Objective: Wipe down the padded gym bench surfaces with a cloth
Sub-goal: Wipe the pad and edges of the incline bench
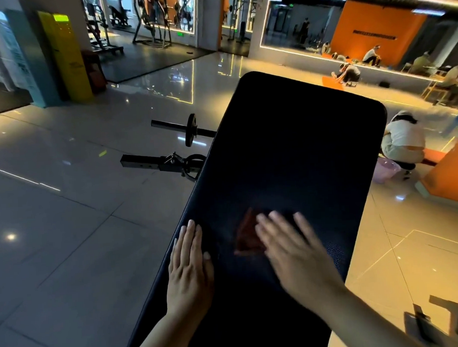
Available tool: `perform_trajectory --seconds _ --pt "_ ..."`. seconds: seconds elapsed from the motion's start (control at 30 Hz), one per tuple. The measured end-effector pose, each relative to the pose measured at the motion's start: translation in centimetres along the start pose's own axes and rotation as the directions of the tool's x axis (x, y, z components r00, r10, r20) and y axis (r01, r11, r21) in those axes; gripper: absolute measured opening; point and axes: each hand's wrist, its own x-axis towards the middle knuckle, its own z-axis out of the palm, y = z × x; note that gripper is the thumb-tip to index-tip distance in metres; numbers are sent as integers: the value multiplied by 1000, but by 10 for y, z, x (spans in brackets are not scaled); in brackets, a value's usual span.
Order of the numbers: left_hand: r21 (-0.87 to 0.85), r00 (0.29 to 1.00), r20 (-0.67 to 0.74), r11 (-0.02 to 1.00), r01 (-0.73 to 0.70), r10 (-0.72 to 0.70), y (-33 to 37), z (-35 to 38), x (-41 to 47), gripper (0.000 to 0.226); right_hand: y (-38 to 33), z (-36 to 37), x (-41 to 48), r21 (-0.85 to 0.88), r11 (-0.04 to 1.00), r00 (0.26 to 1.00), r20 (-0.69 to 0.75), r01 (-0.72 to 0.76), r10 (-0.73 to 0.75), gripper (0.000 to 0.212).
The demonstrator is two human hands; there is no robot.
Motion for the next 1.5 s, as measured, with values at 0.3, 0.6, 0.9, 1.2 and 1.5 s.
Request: perform_trajectory --seconds 0.3,0.6,0.9,1.2,1.5 --pt "-19 998 36 999 -41 42 -5 -4 1 57 -51 11 11 183 983 999 36 -12 6 65" --pt "-67 989 98 993 -100 107 -28 -14 -5 67 -35 -5 45 110 970 976 58 -215 210 81" --pt "-147 993 76 986 -75 87 -33 -18 -21 84 -15 -3 34 110 992 988 127 70 -84 76" --pt "-196 994 29 976 -96 103 -38 -18 -25 69 -50 6 17 171 948 942 160 269 -296 67" --pt "-193 993 45 977 -95 105 -37 -20 -28 63 -79 19 49 151 978 984 89 142 -156 67"
